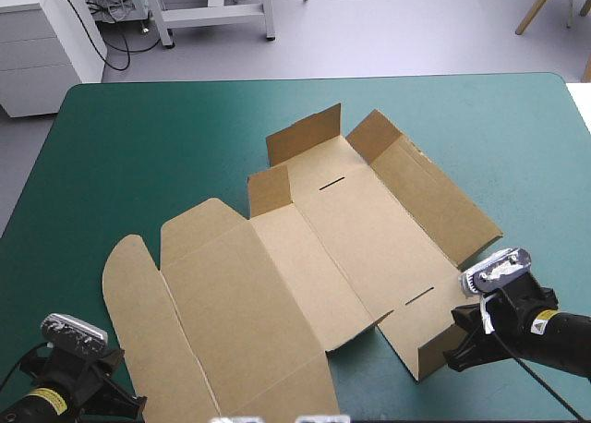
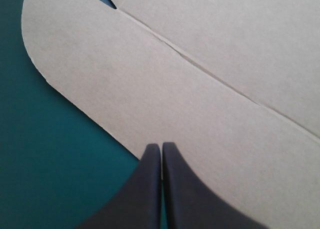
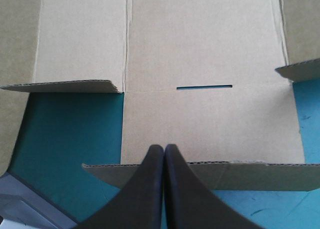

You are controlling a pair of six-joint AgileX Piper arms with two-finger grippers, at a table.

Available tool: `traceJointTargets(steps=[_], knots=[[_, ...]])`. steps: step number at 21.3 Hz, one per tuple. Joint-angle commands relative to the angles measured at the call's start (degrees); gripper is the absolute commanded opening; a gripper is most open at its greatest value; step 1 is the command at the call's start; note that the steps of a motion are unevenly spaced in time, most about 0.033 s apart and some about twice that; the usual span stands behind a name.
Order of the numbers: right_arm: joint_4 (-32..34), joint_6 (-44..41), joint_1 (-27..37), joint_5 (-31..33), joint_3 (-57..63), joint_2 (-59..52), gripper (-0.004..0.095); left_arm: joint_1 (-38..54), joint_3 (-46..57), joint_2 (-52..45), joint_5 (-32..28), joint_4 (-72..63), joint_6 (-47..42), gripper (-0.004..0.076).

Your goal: Fold the box

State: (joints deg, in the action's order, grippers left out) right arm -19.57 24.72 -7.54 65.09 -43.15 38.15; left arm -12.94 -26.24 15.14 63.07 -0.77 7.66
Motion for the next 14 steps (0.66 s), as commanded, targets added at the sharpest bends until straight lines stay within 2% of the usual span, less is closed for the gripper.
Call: traceJointTargets(steps=[1, 3, 8, 14], knots=[[0.04, 0.64, -0.11, 2.86, -6.59, 0.49, -0.0019, 0.10, -1.30, 0.52, -3.17, -0.46, -0.30, -0.0010], [0.13, 0.21, -0.11, 3.92, -8.47, 0.26, -0.0019, 0.10, -1.30, 0.52, -3.17, -0.46, -0.30, -0.0010], [-4.73, -1.78, -0.11, 3.92, -9.43, -0.57, -0.0019, 0.10, -1.30, 0.52, -3.17, -0.46, -0.30, -0.0010], [-5.02, -4.81, -0.11, 4.00, -8.86, -5.10, -0.0019, 0.10, -1.30, 0.52, -3.17, -0.46, -0.30, -0.0010]])
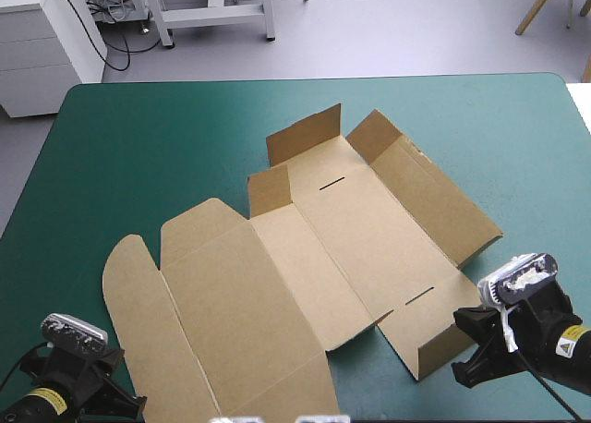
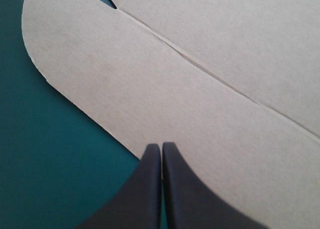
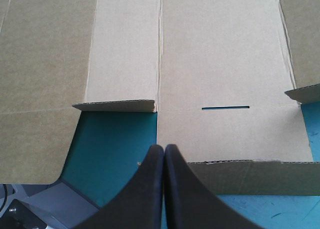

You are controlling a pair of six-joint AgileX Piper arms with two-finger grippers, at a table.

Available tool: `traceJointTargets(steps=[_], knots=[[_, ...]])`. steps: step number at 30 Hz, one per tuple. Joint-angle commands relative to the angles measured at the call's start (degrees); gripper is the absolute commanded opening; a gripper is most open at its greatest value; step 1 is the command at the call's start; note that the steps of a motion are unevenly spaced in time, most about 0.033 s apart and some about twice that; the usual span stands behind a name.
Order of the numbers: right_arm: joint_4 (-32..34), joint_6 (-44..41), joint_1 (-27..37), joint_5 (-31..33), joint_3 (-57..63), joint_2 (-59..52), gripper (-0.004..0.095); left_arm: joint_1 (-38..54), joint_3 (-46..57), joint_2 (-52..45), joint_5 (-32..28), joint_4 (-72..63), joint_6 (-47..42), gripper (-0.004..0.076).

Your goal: Fold the box

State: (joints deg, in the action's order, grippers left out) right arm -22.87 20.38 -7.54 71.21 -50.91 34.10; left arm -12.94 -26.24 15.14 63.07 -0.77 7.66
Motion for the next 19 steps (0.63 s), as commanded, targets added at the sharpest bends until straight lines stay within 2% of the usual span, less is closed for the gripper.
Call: traceJointTargets(steps=[1, 13, 15, 17, 19], knots=[[-1.61, -0.31, -0.11, -2.22, -0.95, -1.23, -0.0019, 0.10, -1.30, 0.52, -3.17, -0.46, -0.30, -0.0010], [-1.71, 2.04, -0.11, -3.41, -0.91, -1.20, 0.0005, 0.10, -1.30, 0.52, -3.17, -0.46, -0.30, -0.0010], [-1.71, 2.04, -0.11, -4.17, -0.91, -1.20, 0.0062, 0.10, -1.30, 0.52, -3.17, -0.46, -0.30, -0.0010], [-1.63, 2.04, -0.11, -5.20, -0.91, -1.20, 0.0182, 0.10, -1.30, 0.52, -3.17, -0.46, -0.30, -0.0010], [-1.63, 2.04, -0.11, -6.30, -0.91, -1.20, 0.0347, 0.10, -1.30, 0.52, -3.17, -0.46, -0.30, -0.0010]])
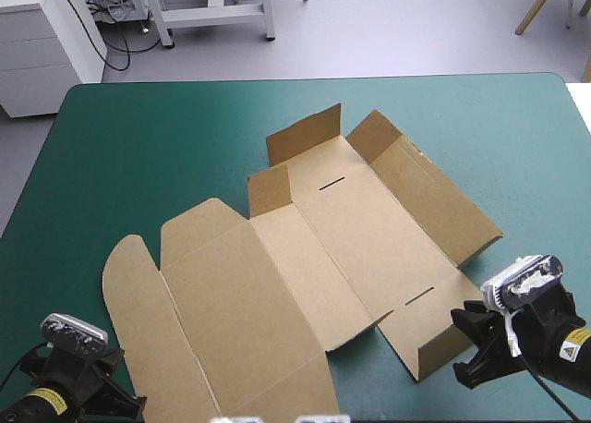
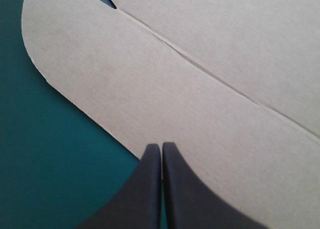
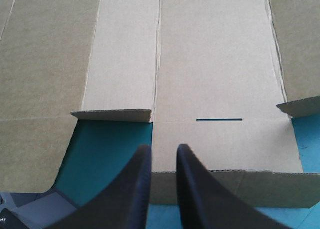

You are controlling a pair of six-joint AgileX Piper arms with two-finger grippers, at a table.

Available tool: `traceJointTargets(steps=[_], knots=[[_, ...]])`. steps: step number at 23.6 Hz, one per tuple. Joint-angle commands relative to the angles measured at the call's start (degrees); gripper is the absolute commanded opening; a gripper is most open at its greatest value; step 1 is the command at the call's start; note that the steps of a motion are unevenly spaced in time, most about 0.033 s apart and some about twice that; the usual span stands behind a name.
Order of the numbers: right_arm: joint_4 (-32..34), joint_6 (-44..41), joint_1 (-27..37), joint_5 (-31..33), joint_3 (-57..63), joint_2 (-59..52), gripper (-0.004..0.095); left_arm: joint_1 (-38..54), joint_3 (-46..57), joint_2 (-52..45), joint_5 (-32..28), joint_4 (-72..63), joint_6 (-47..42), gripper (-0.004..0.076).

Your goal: Fold the box

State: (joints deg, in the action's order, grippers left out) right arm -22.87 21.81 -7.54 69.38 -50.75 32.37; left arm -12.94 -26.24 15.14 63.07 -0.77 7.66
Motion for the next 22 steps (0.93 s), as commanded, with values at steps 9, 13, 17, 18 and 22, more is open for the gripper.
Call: traceJointTargets(steps=[9, 13, 17, 18, 22], knots=[[-2.42, 0.49, -0.11, -7.91, -1.07, 0.53, 0.0683, 0.10, -1.30, 0.52, -3.17, -0.46, -0.30, -0.0010], [-4.74, -8.35, -0.11, -7.32, -1.07, 1.30, 0.0634, 0.10, -1.30, 0.52, -3.17, -0.46, -0.56, -0.0010], [-14.61, -14.04, -0.11, -3.59, -1.07, 6.39, 0.0633, 0.10, -1.30, 0.52, -3.17, -0.93, -0.56, -0.0010], [-16.48, -14.89, -0.11, -2.01, -1.07, 7.87, 0.0633, 0.10, -1.30, 0.52, -3.17, -0.93, -0.56, -0.0010], [-21.25, -16.48, -0.11, -0.51, -0.97, 14.36, 0.0630, 0.10, -1.30, 0.52, -3.17, -0.93, -0.56, -0.0010]])
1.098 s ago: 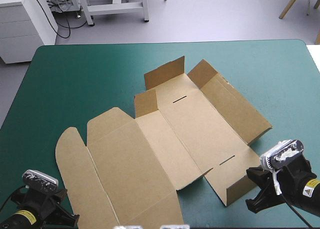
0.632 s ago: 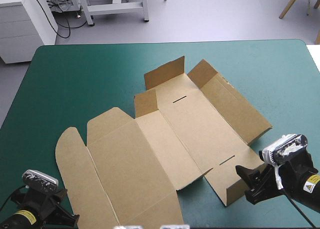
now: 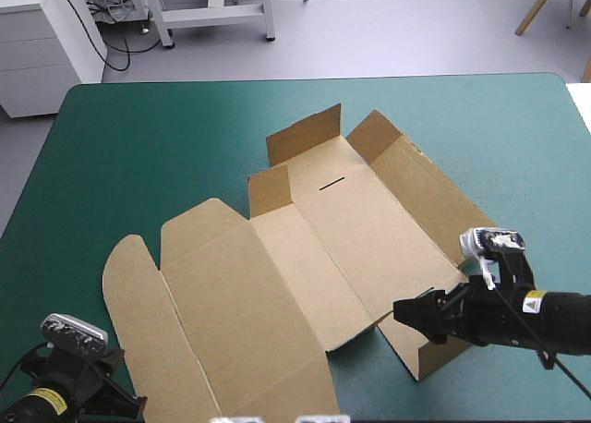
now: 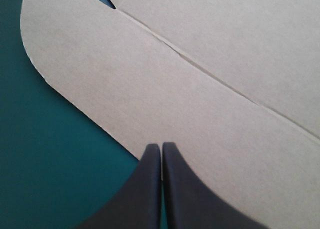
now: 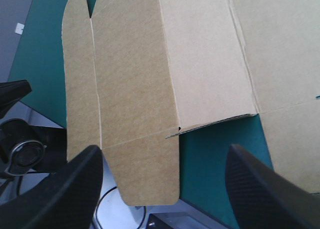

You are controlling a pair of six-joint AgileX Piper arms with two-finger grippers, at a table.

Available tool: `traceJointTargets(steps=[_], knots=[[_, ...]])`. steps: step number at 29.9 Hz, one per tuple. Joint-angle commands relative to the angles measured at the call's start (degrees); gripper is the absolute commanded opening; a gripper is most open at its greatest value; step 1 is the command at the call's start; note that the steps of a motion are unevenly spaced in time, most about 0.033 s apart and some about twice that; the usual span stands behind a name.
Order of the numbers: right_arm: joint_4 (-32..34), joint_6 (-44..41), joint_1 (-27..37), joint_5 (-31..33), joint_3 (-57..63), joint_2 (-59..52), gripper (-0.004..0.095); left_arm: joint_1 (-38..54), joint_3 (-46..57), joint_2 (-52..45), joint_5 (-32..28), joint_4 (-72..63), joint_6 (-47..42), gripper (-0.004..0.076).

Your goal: Fold the box

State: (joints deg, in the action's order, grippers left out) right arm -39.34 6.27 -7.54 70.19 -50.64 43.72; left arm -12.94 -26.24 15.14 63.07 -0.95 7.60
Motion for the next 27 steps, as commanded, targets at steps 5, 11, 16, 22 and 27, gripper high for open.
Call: traceJointTargets(steps=[5, 11, 16, 22, 27], knots=[[-6.32, -6.61, -0.11, -1.21, -0.79, 6.44, 0.0630, 0.10, -1.30, 0.52, -3.17, -0.76, -0.49, -0.0010], [-10.97, -11.03, -5.01, -1.31, 6.53, 6.95, 0.0630, 0.10, -1.30, 0.52, -3.17, -0.76, -0.49, -0.0010], [-12.60, -15.01, -12.36, -8.83, 13.00, 6.95, 0.0630, 0.10, -1.30, 0.52, -3.17, -0.76, -0.39, -0.0010], [-13.06, -16.96, -14.98, -14.83, 13.33, 8.76, 0.0629, 0.10, -1.30, 0.52, -3.17, -0.76, -0.27, -0.0010], [-10.86, -16.96, -14.98, -18.09, 13.33, 14.03, 0.0600, 0.10, -1.30, 0.52, -3.17, -0.76, -0.27, -0.0010]])
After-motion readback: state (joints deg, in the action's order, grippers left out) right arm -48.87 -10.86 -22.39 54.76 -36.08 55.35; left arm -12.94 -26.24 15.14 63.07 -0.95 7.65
